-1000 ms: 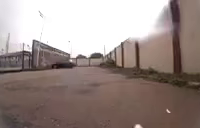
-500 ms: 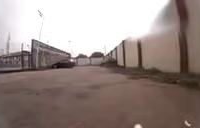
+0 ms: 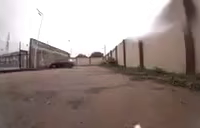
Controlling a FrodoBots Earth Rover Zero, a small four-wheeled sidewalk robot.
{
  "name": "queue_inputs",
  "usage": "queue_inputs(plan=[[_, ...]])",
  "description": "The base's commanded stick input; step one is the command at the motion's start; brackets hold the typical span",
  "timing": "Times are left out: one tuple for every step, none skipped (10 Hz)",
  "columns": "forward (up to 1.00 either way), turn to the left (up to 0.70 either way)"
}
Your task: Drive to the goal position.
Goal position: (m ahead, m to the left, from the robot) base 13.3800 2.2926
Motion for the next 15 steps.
queue_inputs(plan=[[0.70,0.03],[0.70,0.03],[0.70,0.03],[0.70,0.03],[0.70,0.03],[0.70,0.03],[0.70,0.03],[0.70,0.03],[0.70,0.03],[0.70,0.03],[0.70,0.38],[0.70,0.38],[0.70,0.20],[0.70,0.03],[0.70,0.03]])
